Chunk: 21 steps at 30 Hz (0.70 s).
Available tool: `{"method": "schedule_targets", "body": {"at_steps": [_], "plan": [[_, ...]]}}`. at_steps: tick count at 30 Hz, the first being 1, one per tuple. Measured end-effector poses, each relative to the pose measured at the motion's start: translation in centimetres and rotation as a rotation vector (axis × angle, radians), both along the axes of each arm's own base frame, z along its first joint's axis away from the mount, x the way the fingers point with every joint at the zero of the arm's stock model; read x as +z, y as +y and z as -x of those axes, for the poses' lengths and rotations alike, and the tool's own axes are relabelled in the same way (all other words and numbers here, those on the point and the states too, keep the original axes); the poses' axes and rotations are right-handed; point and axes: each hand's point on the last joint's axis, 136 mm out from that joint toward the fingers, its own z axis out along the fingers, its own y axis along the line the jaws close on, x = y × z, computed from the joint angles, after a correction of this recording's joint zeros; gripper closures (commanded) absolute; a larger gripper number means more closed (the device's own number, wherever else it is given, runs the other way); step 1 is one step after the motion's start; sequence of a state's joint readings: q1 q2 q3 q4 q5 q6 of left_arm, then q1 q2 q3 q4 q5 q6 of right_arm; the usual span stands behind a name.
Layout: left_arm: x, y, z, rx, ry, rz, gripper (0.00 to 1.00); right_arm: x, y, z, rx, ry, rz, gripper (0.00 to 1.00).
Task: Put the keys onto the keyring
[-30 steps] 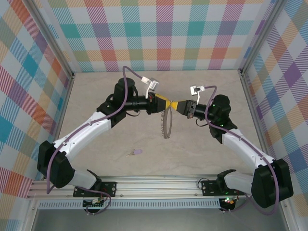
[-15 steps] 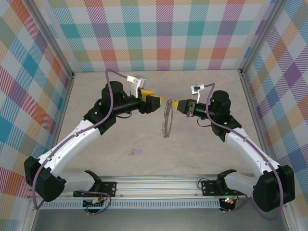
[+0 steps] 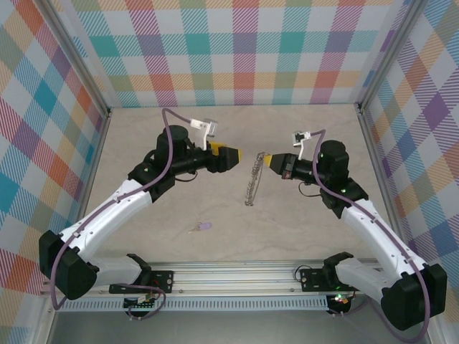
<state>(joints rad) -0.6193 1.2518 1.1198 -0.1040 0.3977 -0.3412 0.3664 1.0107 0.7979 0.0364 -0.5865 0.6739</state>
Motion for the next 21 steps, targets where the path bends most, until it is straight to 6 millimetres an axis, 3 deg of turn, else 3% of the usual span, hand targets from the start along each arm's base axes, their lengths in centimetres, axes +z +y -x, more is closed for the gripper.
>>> {"method": "schedule_targets", "body": {"at_steps": [3,10,21], "plan": [[-1.4,0.4,-0.1,0.023,0.03,-0.027,0.17,-1.1,-0.1,0.1,0.0,0.027,0.009,1.0],[-2.2,1.1,-0.4,0.066,0.058,-0.068,0.14,-1.8,-0.1,0.3,0.003,0.041,0.022,1.0],[-1.6,1.7,-1.1,0.122,0.062,-0.094,0.08,-3.2,0.4,0.3,0.041,0.076,0.055,1.0]]}}
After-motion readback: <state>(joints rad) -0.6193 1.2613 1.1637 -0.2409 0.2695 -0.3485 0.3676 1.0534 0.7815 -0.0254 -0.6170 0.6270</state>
